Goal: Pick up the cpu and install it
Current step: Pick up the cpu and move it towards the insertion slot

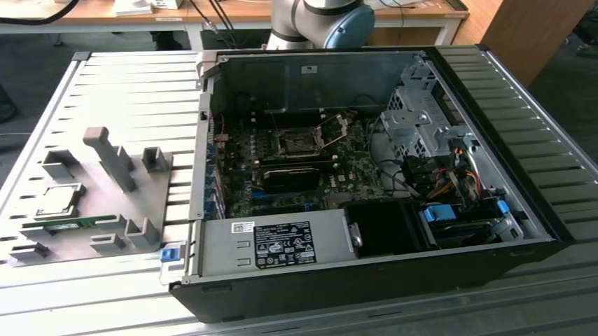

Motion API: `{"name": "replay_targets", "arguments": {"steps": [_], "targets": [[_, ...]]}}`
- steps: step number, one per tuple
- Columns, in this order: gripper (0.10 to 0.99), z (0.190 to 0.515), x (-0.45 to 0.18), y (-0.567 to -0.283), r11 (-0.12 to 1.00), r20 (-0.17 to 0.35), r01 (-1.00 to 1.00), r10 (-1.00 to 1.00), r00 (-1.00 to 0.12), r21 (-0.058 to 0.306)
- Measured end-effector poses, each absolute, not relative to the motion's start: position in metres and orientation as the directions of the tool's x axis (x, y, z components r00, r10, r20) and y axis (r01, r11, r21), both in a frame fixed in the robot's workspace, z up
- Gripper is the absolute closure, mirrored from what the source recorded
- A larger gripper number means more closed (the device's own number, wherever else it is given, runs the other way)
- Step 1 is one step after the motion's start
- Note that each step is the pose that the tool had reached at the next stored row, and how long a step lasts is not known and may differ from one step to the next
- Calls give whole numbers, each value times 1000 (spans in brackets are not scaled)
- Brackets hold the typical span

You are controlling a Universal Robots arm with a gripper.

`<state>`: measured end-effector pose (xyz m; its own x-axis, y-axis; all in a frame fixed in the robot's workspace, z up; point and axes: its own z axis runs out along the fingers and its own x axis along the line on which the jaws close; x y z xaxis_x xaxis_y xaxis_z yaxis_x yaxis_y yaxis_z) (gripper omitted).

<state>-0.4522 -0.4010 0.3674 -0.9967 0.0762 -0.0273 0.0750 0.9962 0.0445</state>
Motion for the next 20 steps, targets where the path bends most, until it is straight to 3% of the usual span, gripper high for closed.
{"name": "replay_targets", "arguments": {"steps": [20], "targets": [[980,357,-452,-401,996,-27,75,76,-997,45]]}}
